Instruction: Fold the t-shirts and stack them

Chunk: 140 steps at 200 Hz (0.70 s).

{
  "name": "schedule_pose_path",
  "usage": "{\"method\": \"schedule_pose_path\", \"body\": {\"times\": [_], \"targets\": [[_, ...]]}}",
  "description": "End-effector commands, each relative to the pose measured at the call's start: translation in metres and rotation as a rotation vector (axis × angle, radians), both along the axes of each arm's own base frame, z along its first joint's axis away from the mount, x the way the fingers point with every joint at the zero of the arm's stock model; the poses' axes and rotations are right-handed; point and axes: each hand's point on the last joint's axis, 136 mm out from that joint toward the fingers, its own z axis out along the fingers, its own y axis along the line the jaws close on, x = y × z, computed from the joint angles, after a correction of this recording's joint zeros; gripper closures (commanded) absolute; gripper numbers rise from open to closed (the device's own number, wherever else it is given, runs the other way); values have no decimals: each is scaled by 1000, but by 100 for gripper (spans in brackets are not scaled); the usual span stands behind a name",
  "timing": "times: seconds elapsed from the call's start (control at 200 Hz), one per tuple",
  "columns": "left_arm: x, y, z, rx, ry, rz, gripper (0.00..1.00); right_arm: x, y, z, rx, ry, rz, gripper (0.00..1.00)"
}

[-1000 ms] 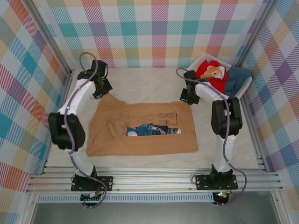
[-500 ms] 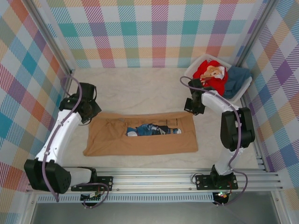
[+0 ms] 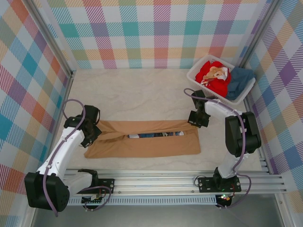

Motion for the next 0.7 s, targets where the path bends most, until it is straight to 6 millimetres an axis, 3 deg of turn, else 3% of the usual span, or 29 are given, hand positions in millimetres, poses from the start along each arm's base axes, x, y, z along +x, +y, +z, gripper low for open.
{"method": "schedule_pose_path", "body": {"times": [0.0, 0.315, 0.51, 0.62, 0.695], "targets": [[-7, 5, -1, 14, -15, 62, 100, -8, 0, 7, 2, 0, -16, 100], [-15, 6, -10, 14, 9, 79, 100, -16, -2, 5, 0, 11, -20, 100], [-25, -2, -24, -38, 50, 99, 100, -28, -8, -2, -21, 43, -44, 77], [-34, -4, -31, -62, 67, 131, 97, -32, -15, 2, -50, 25, -75, 74], [-36, -6, -31, -82, 59, 135, 89, -32, -20, 8, -63, 0, -98, 74]]}}
